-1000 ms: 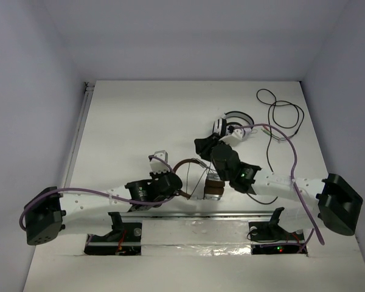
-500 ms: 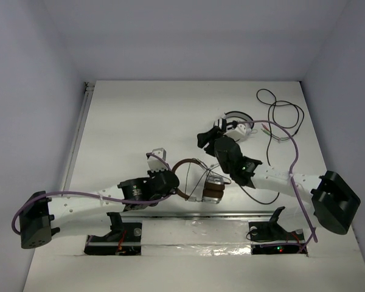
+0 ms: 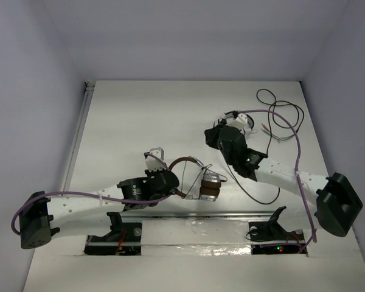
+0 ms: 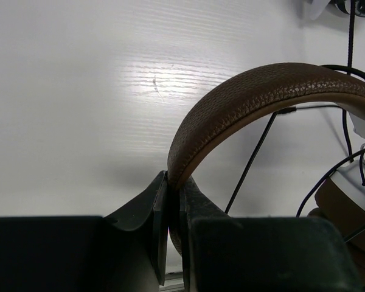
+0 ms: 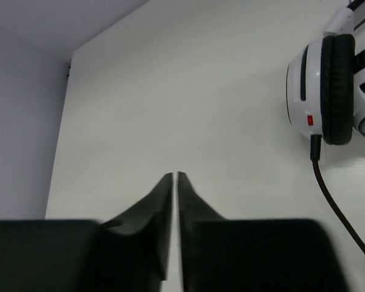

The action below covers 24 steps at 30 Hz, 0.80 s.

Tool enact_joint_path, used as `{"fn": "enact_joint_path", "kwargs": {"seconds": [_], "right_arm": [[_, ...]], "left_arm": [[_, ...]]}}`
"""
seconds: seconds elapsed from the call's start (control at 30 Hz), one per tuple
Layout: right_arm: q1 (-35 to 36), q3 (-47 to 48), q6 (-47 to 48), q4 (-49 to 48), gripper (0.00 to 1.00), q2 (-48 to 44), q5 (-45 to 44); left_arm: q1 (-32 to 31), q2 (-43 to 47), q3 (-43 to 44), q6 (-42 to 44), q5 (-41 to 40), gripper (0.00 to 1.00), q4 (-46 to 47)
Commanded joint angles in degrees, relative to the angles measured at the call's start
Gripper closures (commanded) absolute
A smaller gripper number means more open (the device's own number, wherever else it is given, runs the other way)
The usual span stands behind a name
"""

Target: Wrap the headphones

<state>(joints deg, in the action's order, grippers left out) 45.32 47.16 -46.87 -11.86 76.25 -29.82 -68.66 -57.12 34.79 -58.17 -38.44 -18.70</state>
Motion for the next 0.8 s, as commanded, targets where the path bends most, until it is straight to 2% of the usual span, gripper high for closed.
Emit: {"fn": "enact_joint_path", "kwargs": {"seconds": [0.0,0.07,0.27,0.37,0.4,0.47,0.57,0.6,0.7,0.77], "right_arm": [[-0.32,-0.13,2.57,1.74,0.96,-6.62,0.73],[-0.32,-1.62,3.98,3.68,1.00,-10.83,0.30],[-0.32,-5.84,5.39,9.30,0.98,-21.56,2.92],[-0.32,-6.20,5.39,12.73,0.97,-28.59,5.11],[-0.32,-6.20,5.74,13.87,0.95,-31.83,5.74],[-0.32,-6.20,6.00,15.98,0.92,-34.58,6.01],[-0.32,-5.76,6.70,19.15,0.81,-37.65,5.22],[-0.32,-5.76,6.79,19.76,0.72,-38.10,4.95],[-0.32,-6.20,6.71,20.73,0.54,-38.81,4.77],[-0.32,-6.64,6.62,21.00,0.50,-38.81,4.77]], "left_arm": [[-0.24,1.58,3.45,-2.30,-5.51,1.00,-0.81],[-0.24,0.61,3.53,-2.30,-7.08,1.00,-1.08],[2.65,-3.25,3.10,1.03,-10.52,1.00,2.52],[9.14,-4.57,0.83,6.39,-6.15,1.00,8.92],[13.16,-5.01,0.03,8.93,-4.65,1.00,12.95],[16.18,-5.28,-1.55,11.14,-1.48,1.00,16.31],[20.40,-7.12,-1.74,14.03,-0.33,1.00,20.26],[21.54,-7.91,-1.56,14.57,0.37,1.00,21.50],[24.97,-11.51,-1.47,16.60,2.49,1.00,25.36],[26.38,-14.41,-1.30,17.21,4.14,1.00,26.95]]}}
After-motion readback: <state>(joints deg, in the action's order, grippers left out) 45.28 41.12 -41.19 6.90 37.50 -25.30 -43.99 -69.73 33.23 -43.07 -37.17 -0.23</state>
